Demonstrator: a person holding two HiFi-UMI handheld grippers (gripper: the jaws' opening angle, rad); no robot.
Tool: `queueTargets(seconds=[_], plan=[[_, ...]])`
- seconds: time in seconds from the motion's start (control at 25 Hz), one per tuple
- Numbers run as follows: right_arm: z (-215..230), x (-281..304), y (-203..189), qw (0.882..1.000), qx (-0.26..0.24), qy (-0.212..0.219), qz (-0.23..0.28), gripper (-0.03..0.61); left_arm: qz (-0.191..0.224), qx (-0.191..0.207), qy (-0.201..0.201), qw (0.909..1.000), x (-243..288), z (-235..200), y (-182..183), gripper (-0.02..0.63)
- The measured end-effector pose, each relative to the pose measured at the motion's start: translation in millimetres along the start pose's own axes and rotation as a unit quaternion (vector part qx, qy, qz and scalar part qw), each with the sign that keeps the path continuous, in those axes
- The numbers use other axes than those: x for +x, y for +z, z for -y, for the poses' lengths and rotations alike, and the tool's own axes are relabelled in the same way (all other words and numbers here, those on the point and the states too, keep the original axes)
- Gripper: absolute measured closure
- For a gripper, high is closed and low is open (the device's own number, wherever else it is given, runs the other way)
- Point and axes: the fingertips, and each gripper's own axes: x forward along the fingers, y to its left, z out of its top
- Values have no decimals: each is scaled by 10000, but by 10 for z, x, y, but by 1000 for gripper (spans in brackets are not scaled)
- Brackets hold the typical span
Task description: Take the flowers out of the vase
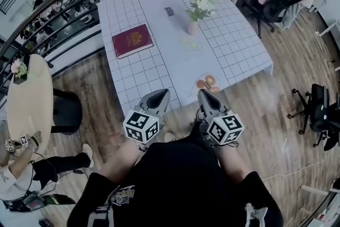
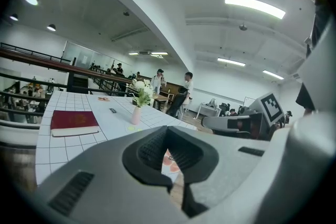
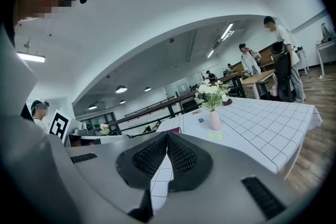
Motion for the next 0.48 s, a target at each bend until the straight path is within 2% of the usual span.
queueTargets(seconds=[0.28, 0.48], plan=[[246, 287, 112, 9998, -37, 175, 25, 557, 50, 6, 247, 9997, 214, -192, 64, 606], [515, 551, 339, 9992, -134, 374, 36, 557, 153, 17, 469, 9988, 496, -305, 221, 606]])
